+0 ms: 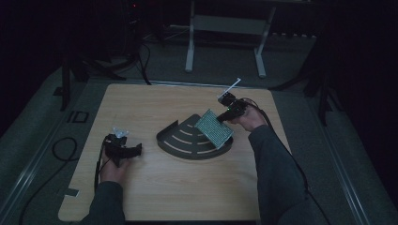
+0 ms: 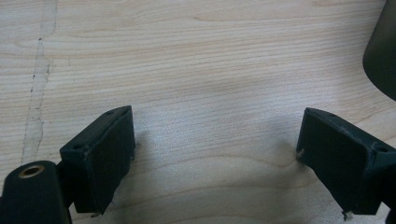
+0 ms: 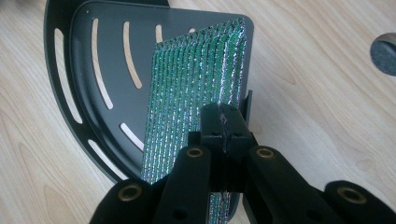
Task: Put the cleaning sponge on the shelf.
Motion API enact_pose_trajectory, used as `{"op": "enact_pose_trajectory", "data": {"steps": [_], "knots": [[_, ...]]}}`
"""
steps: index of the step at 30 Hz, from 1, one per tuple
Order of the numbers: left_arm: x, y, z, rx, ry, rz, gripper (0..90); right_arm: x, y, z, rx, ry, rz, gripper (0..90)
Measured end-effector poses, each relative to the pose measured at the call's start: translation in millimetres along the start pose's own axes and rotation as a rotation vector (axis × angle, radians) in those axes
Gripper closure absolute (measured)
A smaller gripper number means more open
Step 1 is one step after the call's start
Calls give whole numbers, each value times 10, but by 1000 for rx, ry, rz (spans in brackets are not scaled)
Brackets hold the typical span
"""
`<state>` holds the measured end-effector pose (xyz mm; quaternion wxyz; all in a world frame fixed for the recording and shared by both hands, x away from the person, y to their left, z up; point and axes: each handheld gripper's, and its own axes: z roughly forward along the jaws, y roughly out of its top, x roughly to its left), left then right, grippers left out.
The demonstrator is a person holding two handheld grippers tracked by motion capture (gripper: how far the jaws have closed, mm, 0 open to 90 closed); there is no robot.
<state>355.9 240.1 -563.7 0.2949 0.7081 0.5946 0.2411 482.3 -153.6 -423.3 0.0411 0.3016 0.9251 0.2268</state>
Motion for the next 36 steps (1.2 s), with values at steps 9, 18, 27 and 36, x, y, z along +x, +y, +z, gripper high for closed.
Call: {"op": "enact_pose_trajectory", "data": {"steps": [9, 18, 27, 36], "knots": [[0, 0, 0, 0, 0, 0, 119, 28, -10, 141, 23, -2, -6, 898], [0, 0, 0, 0, 0, 0, 119, 15, -65, 236, 34, 8, 10, 898], [0, 0, 0, 0, 0, 0, 119, 0, -116, 321, 49, -6, 15, 898], [0, 0, 0, 0, 0, 0, 119, 2, -139, 395, 60, -22, 1, 898]]}}
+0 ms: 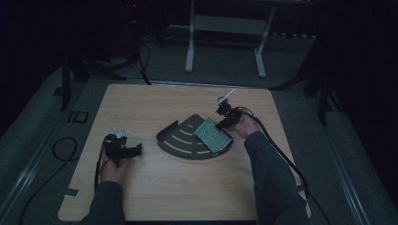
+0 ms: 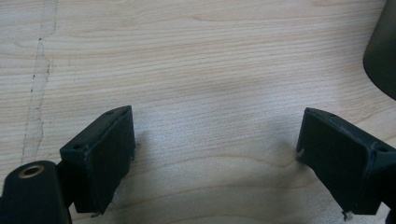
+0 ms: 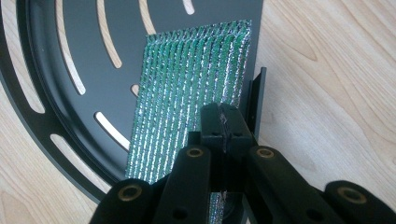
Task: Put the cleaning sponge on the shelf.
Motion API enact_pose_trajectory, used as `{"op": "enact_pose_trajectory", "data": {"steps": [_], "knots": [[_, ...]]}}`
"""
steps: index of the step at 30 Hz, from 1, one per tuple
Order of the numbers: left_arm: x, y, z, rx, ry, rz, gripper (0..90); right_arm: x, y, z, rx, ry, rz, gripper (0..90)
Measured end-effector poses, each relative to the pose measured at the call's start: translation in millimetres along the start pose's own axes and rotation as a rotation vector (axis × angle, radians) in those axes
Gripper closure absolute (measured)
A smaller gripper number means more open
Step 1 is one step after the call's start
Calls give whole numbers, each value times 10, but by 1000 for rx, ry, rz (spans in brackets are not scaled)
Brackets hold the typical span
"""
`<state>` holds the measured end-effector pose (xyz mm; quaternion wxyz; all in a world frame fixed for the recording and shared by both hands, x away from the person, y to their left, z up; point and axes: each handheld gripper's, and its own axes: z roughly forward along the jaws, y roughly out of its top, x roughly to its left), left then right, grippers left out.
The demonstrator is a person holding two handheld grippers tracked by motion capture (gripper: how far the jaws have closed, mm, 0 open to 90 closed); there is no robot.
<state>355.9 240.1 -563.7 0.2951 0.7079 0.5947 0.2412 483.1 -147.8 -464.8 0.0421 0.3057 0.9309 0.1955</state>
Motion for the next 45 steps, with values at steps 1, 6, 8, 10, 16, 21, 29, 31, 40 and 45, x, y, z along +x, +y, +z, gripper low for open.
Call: {"op": "enact_pose_trajectory", "data": {"steps": [1, 6, 8, 10, 16, 21, 29, 31, 40, 45], "knots": [[0, 0, 0, 0, 0, 0, 119, 2, 0, 13, 7, -9, -6, 897], [0, 0, 0, 1, 0, 0, 119, 3, -2, 72, 32, -40, -15, 897], [0, 0, 0, 0, 0, 0, 119, 1, -3, 89, 37, -49, -19, 897], [0, 0, 0, 0, 0, 0, 119, -1, -4, 103, 40, -53, -21, 897], [0, 0, 0, 0, 0, 0, 119, 6, -7, 138, 42, -69, -31, 897], [0, 0, 0, 0, 0, 0, 119, -4, -4, 151, 39, -81, -46, 897], [0, 0, 0, 0, 0, 0, 119, -24, -3, 154, 40, -84, -56, 894], [0, 0, 0, 0, 0, 0, 119, -27, -2, 154, 37, -85, -59, 893], [0, 0, 0, 0, 0, 0, 119, -36, -2, 145, 35, -88, -53, 875], [0, 0, 0, 1, 0, 0, 119, -34, -6, 136, 31, -84, -49, 848]]}}
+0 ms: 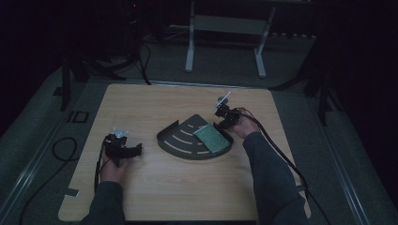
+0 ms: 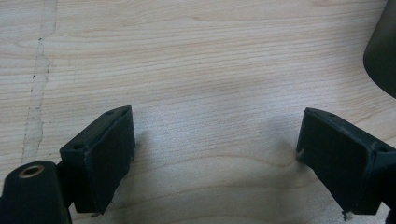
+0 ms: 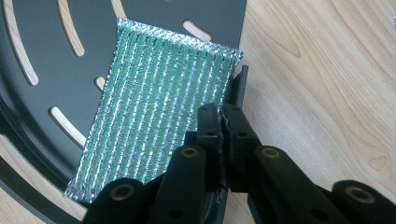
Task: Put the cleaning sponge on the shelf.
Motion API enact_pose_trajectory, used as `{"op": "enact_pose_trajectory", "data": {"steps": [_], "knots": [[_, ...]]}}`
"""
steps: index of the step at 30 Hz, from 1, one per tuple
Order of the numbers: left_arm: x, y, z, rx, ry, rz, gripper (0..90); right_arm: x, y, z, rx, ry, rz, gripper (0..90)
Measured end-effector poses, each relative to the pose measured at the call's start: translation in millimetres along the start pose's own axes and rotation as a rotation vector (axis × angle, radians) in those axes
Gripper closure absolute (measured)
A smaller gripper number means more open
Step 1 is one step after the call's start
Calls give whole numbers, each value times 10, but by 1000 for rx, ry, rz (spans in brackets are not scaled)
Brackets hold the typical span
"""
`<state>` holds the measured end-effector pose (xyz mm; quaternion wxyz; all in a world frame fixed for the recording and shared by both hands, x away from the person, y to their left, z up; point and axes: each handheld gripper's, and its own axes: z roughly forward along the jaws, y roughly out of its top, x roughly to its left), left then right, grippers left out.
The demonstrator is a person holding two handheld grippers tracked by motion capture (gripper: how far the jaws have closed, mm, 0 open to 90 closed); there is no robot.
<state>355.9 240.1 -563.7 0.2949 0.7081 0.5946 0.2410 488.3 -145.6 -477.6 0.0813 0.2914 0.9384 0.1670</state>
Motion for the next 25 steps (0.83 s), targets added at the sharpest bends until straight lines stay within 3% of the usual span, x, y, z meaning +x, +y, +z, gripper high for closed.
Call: {"op": "enact_pose_trajectory", "data": {"steps": [10, 19, 25], "knots": [[0, 0, 0, 0, 0, 0, 119, 23, -67, -154, -41, -2, 14, 619], [0, 0, 0, 0, 0, 0, 119, 29, -301, -346, -135, -18, 74, 440], [0, 0, 1, 0, 0, -1, 118, 86, -497, -451, -150, -117, 92, 334]]}}
